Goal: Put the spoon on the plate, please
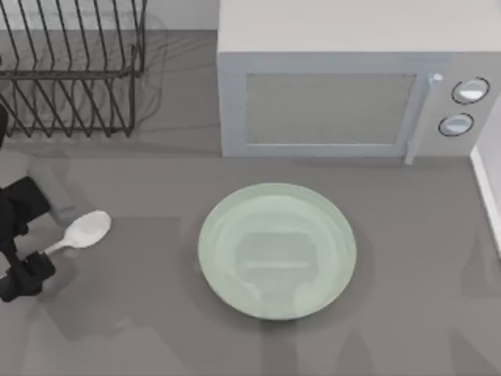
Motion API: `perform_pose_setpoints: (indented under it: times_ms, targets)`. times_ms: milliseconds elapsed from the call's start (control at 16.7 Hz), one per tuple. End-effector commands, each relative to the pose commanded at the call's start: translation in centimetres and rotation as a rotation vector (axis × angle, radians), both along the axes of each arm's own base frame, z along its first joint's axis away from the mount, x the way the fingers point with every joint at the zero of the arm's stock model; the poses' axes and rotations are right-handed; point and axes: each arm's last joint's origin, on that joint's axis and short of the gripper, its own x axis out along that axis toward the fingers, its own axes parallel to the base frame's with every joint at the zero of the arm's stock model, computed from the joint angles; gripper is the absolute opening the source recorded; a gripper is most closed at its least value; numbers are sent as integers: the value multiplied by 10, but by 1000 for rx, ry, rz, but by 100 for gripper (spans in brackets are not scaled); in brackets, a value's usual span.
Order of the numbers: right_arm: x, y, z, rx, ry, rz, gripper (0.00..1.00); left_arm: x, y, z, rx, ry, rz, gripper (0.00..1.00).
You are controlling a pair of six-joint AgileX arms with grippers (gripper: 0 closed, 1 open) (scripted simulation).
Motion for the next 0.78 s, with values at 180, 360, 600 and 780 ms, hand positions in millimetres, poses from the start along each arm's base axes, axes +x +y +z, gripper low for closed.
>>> perform_pose_setpoints:
  times_ms: [180, 360, 600, 780]
  targets:
    - [0, 0, 0, 0, 0, 0, 100, 0, 0, 0, 0, 0, 0, 0]
    - [0, 0, 0, 0, 0, 0, 100, -1, -1, 22, -20, -19, 14, 0]
    - [0, 0, 0, 0, 0, 0, 100, 4, -1, 39, -20, -22, 11, 0]
    - [0, 0, 0, 0, 0, 0, 100, 6, -1, 71, -20, -19, 6, 0]
